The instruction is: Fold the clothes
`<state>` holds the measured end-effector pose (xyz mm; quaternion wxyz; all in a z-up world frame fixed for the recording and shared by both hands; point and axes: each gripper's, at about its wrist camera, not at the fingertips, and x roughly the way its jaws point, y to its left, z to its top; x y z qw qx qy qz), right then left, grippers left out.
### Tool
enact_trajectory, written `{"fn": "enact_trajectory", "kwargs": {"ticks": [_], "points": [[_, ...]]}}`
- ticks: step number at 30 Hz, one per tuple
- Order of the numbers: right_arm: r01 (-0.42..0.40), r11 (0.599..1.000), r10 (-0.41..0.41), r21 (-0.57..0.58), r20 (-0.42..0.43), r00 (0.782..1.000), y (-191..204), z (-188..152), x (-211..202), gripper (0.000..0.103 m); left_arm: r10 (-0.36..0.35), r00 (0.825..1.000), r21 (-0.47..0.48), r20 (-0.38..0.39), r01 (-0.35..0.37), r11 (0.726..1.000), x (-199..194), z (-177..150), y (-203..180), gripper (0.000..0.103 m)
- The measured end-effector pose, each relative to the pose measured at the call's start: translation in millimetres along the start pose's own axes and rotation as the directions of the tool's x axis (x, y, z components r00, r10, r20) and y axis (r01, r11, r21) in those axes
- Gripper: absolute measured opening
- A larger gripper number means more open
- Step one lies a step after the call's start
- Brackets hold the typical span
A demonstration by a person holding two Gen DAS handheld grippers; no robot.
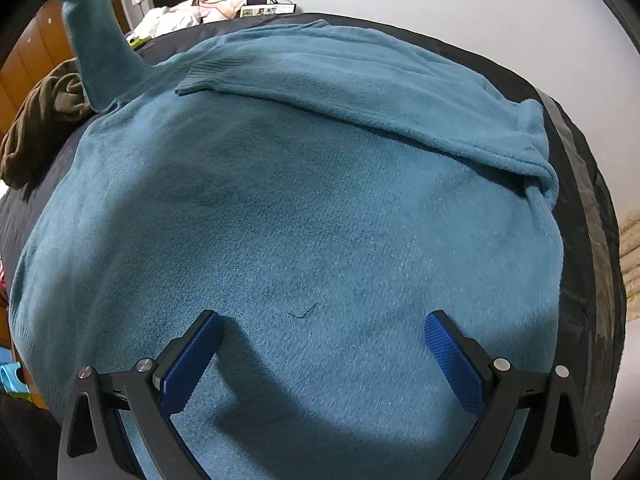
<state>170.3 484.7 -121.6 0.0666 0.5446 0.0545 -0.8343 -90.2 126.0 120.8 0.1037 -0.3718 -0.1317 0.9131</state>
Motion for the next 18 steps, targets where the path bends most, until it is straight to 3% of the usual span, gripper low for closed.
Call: {"fn": "enact_trajectory", "kwargs": {"ticks": [7, 18], "points": [[0.011, 1.000, -0.011, 0.026, 0.002, 1.000, -2.1, -0.4, -1.1, 0.102, -0.131, 0.983, 0.086, -0.125, 0.142, 0.986, 53.1, -16.8, -76.8, 0.014], [0.017, 0.999, -0.017, 0.041, 0.012, 1.000, -5.0, 0.8, -1.7, 0.102, -0.224, 0.919, 0.165, -0.324, 0.288, 0.943, 136.3, -64.0, -173.3, 0.015]]}}
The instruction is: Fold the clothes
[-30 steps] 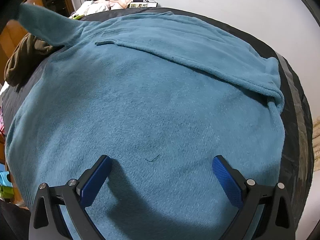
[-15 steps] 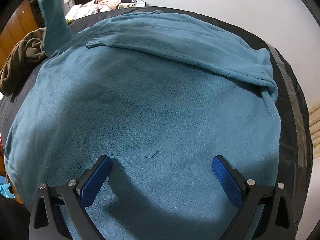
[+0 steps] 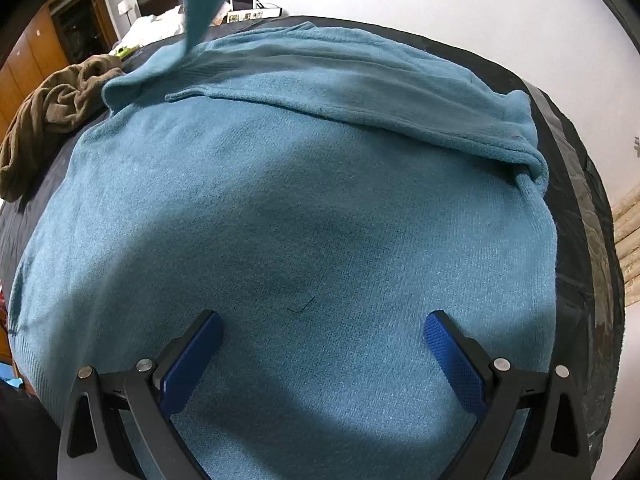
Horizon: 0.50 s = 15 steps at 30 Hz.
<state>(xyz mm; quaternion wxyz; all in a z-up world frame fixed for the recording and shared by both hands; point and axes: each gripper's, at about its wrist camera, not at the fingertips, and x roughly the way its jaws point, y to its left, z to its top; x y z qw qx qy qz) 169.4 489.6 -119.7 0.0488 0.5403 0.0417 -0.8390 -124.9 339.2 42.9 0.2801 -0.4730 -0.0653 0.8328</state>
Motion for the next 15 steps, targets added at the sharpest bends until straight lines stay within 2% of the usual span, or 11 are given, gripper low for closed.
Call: {"fn": "enact_trajectory", "kwargs": {"ticks": [5, 8, 15], "points": [[0.000, 1.000, 0.000, -0.001, 0.001, 1.000, -1.5, 1.6, -0.2, 0.102, -0.013, 0.994, 0.031, -0.107, 0.016, 0.999, 54.0, -11.6, -20.4, 0.015], [-0.001, 1.000, 0.001, -0.001, 0.002, 1.000, -2.3, 2.9, -0.3, 0.102, -0.011, 0.989, 0.045, -0.147, 0.018, 0.999, 76.1, -18.5, -27.2, 0.015], [-0.001, 1.000, 0.001, -0.001, 0.001, 1.000, -4.0, 6.6, -0.2, 0.102, -0.012, 0.979, 0.073, -0.204, 0.027, 0.997, 102.5, -27.2, -33.6, 0.015]]}}
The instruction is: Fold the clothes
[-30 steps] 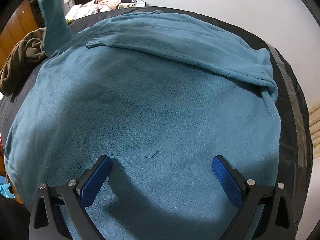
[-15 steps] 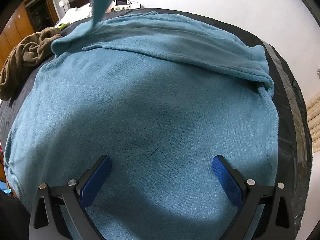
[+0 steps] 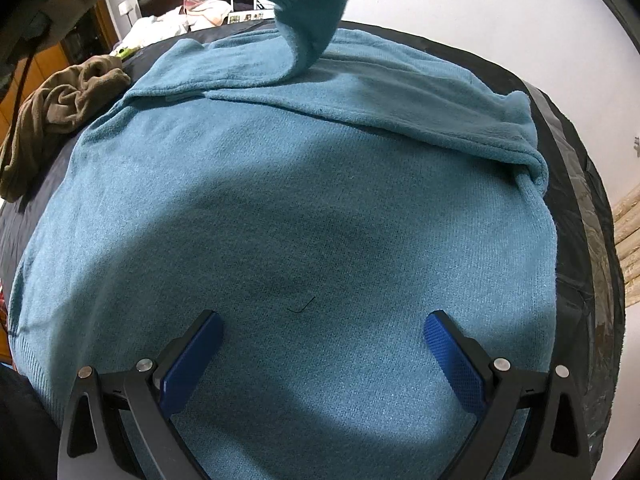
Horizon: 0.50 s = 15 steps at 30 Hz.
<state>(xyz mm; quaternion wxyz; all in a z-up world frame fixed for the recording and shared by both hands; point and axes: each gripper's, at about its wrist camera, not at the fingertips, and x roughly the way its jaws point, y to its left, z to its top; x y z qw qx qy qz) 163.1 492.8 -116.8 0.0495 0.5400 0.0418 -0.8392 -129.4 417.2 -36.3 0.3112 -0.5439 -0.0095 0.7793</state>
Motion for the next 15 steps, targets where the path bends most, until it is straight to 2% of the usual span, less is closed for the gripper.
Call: {"fn": "enact_trajectory", "kwargs": {"ticks": [2, 4, 6, 8, 11, 12, 15], "points": [[0.000, 1.000, 0.000, 0.001, -0.003, 1.000, -0.7, 1.4, 0.1, 0.102, 0.004, 1.000, 0.006, -0.019, -0.004, 1.000, 6.7, -0.8, -2.1, 0.015], [0.000, 1.000, 0.000, 0.001, -0.007, 1.000, -1.3, 3.0, 0.3, 0.102, 0.006, 0.999, 0.008, -0.047, -0.006, 1.000, 14.3, -1.6, -3.5, 0.025], [-0.001, 1.000, 0.001, 0.000, -0.012, 1.000, -2.0, 4.6, 0.4, 0.102, 0.003, 0.996, 0.002, -0.090, -0.003, 1.000, 23.0, -2.6, -3.9, 0.050], [-0.003, 1.000, 0.003, 0.002, -0.018, 1.000, -3.1, 6.4, 0.3, 0.102, 0.000, 0.993, -0.005, -0.117, 0.000, 1.000, 27.3, -5.5, -3.8, 0.067], [-0.019, 1.000, 0.020, 0.022, -0.036, 0.999, -7.5, 10.9, -0.5, 0.102, -0.044, 0.994, -0.017, -0.104, 0.042, 0.999, 19.4, -10.2, -0.7, 0.072], [-0.027, 0.999, 0.029, 0.034, -0.044, 0.999, -9.5, 12.8, -0.9, 0.102, -0.070, 0.993, -0.030, -0.096, 0.067, 0.997, 14.3, -11.0, 2.2, 0.076], [-0.068, 0.991, 0.073, 0.119, -0.037, 0.997, -23.8, 23.3, -7.2, 0.102, -0.156, 0.985, -0.069, -0.069, 0.151, 0.986, 1.2, -10.3, 10.5, 0.078]]}}
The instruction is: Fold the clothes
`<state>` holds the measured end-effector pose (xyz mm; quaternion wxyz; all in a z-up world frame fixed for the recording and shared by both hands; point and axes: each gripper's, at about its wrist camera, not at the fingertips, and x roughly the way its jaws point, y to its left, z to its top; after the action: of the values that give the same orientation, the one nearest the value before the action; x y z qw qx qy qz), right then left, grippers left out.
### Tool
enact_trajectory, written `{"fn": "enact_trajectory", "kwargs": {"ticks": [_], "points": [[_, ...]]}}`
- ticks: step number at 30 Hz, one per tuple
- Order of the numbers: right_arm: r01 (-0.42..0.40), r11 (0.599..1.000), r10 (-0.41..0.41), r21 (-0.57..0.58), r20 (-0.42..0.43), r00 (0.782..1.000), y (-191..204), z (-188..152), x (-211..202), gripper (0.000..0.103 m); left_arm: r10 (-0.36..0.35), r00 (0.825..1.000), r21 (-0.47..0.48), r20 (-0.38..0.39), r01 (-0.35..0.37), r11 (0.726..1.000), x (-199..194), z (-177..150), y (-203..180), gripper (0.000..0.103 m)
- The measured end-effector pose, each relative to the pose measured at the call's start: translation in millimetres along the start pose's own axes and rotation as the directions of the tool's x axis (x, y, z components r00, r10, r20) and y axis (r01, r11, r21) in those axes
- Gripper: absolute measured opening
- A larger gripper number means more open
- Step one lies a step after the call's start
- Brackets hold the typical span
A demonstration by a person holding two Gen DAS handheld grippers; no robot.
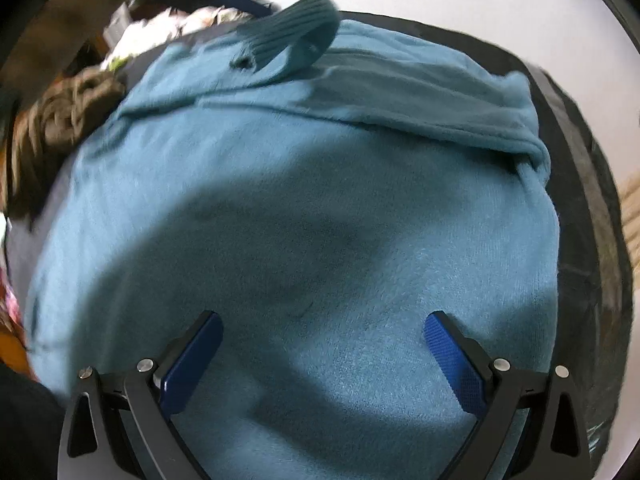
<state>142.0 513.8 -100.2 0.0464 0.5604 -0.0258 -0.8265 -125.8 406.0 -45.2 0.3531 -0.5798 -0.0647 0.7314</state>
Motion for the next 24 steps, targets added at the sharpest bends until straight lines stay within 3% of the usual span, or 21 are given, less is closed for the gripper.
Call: {"fn": "enact_trajectory", "kwargs": {"ticks": [3, 5, 9, 11, 16, 21, 24], "points": [[0.019, 1.000, -0.019, 0.013, 0.046, 0.999, 1.6, 23.1, -5.8, 0.102, -0.090, 0.996, -0.006, 0.016, 0.090, 0.996, -10.7, 3.5, 1.3, 0.078], [0.032, 0.999, -0.033, 0.014, 0.077, 0.996, -0.2, 43.3, -8.1, 0.102, -0.094, 0.995, 0.015, 0.039, 0.094, 0.995, -18.3, 4.8, -1.0, 0.078], [0.050, 0.999, -0.052, 0.022, 0.119, 0.992, -18.7, 34.6, -36.6, 0.102, -0.003, 0.996, 0.020, 0.094, 0.001, 1.000, -32.8, 2.9, 10.3, 0.078], [0.040, 0.998, -0.045, 0.040, 0.137, 0.990, -21.0, 45.8, -31.3, 0.102, 0.058, 0.992, 0.005, 0.116, -0.059, 0.998, -38.6, -1.6, 25.4, 0.078], [-0.037, 0.986, 0.005, 0.163, 0.193, 0.981, -52.9, 81.9, -31.3, 0.102, 0.237, 0.964, -0.075, 0.119, -0.229, 0.971, -46.8, -19.9, 77.7, 0.078], [-0.102, 0.965, 0.049, 0.241, 0.214, 0.975, -89.9, 126.1, -12.5, 0.102, 0.345, 0.935, -0.186, 0.086, -0.325, 0.927, -53.2, -41.6, 133.0, 0.078], [-0.111, 0.955, 0.064, 0.276, 0.173, 0.983, -97.8, 151.1, 18.9, 0.101, 0.386, 0.919, -0.209, 0.076, -0.364, 0.908, -53.0, -51.2, 150.0, 0.078]]}}
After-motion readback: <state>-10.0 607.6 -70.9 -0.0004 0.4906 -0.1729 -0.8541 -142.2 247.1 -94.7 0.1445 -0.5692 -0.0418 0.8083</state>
